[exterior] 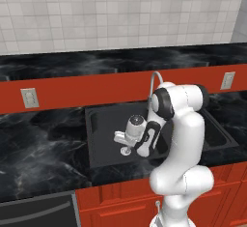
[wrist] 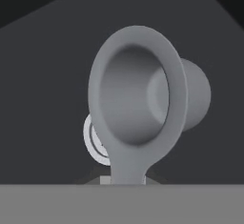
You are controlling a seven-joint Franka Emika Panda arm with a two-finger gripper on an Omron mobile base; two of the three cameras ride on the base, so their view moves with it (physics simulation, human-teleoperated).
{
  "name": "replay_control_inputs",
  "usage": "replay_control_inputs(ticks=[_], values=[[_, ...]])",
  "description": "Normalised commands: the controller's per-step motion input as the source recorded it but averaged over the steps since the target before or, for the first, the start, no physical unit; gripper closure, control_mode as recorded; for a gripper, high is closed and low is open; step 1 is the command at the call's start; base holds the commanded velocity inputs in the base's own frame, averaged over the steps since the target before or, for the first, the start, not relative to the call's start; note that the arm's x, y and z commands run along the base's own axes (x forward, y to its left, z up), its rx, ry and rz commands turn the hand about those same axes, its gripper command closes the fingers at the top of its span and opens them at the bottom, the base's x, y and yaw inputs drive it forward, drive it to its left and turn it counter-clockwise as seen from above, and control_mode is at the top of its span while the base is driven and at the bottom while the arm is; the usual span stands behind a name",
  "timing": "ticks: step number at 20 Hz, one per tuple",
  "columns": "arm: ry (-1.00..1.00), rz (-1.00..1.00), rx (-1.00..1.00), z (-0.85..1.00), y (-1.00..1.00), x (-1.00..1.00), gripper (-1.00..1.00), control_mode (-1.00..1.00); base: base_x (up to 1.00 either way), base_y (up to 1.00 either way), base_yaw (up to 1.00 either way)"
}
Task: Move any existing items from the left basin to the right basin for drying. Then move the measuring cup from the counter to the left basin of the sink for washing.
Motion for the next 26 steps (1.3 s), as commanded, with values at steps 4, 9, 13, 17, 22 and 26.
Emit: replay_control_inputs(ticks=[4,9,13,17,22,26], values=[[0.00,0.00,0.00,-0.15,0.00,0.03,1.00,-1.00,0.00,0.00,0.00],[0.00,0.00,0.00,-0.15,0.00,0.05,1.00,-1.00,0.00,0.00,0.00],[0.00,0.00,0.00,-0.14,0.00,0.05,-1.00,-1.00,0.00,0.00,0.00],[-0.03,0.00,0.00,0.00,0.00,0.02,-1.00,-1.00,0.00,0.00,0.00],[-0.04,0.00,0.00,0.01,0.00,0.00,-1.00,-1.00,0.00,0.00,0.00],[-0.03,0.00,0.00,0.14,0.00,0.00,-1.00,-1.00,0.00,0.00,0.00]])
